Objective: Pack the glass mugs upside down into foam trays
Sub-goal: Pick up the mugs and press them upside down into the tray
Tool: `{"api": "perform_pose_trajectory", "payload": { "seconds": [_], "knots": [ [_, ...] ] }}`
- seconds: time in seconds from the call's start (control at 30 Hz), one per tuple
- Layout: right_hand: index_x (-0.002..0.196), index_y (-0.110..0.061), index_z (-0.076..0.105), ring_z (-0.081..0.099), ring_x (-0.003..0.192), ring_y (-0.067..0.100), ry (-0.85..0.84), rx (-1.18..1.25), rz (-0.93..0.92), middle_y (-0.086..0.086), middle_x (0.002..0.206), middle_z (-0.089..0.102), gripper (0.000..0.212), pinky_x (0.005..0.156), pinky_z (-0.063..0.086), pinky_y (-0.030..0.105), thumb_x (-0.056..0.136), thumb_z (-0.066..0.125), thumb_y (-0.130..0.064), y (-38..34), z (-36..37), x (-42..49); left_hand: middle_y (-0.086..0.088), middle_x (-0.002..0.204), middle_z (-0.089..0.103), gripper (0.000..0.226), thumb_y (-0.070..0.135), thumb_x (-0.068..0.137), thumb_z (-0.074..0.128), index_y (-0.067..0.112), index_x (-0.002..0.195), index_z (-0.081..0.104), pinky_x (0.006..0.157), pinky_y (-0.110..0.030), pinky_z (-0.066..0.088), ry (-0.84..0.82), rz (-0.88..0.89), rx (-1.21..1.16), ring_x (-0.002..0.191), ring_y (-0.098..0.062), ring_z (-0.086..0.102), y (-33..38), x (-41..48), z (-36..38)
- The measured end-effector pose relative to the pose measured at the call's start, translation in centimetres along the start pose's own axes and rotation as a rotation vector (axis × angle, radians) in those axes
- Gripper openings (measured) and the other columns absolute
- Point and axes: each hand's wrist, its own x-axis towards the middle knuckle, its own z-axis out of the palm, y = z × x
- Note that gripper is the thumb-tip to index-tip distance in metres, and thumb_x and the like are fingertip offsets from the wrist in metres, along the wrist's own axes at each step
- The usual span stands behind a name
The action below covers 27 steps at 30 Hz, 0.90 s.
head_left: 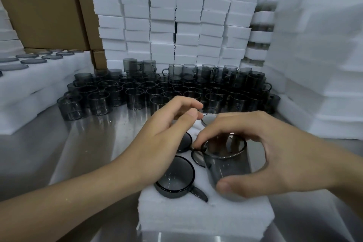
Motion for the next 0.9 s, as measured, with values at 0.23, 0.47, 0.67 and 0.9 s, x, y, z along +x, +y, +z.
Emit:
{"api": "perform_pose_trajectory", "payload": {
  "seconds": [0.23, 0.47, 0.67, 0.9],
  "knots": [
    [0.087, -0.027, 0.067, 0.061, 0.072, 0.018, -0.382, -0.229, 0.048, -0.002, 0.053, 0.069, 0.021, 0.054, 0.053, 0.015, 0.098, 0.071, -0.044, -0.2, -0.4, -1.3, 0.013, 0.116, 0.073, 0.024, 0.033, 0.111, 0.05, 0.032, 0.118, 0.073, 0.109, -0.034, 0.047, -0.015, -0.01, 0.029, 0.12, -0.005, 0.065, 0.1, 0.0, -0.1],
    [0.139, -0.037, 0.069, 0.068, 0.115, 0.022, -0.317, 0.11, 0.047, -0.002, 0.122, 0.07, 0.048, 0.087, 0.051, 0.014, 0.098, 0.07, -0.061, 3.9, -1.6, -0.2, 0.017, 0.117, 0.074, 0.025, 0.035, 0.112, 0.048, 0.034, 0.114, 0.074, 0.105, -0.03, 0.045, -0.025, -0.001, 0.051, 0.121, -0.003, 0.064, 0.3, 0.0, -0.1],
    [0.131, -0.026, 0.075, 0.068, 0.106, 0.025, -0.355, 0.352, 0.132, 0.004, 0.111, 0.069, 0.047, 0.097, 0.055, 0.047, 0.088, 0.086, -0.044, 2.9, -2.8, 0.0, 0.015, 0.117, 0.074, 0.026, 0.037, 0.114, 0.048, 0.034, 0.113, 0.074, 0.103, -0.031, 0.046, -0.034, 0.011, 0.068, 0.121, -0.004, 0.064, 0.2, -0.1, -0.1],
    [0.131, -0.02, 0.076, 0.066, 0.105, 0.017, -0.37, 0.453, 0.151, 0.008, 0.113, 0.07, 0.053, 0.093, 0.052, 0.025, 0.084, 0.088, -0.041, 2.5, -3.1, 0.1, 0.012, 0.115, 0.074, 0.033, 0.049, 0.103, 0.045, 0.036, 0.111, 0.075, 0.108, -0.038, 0.049, -0.039, 0.016, 0.069, 0.118, -0.01, 0.065, 0.1, 0.0, -0.1]
  ]
}}
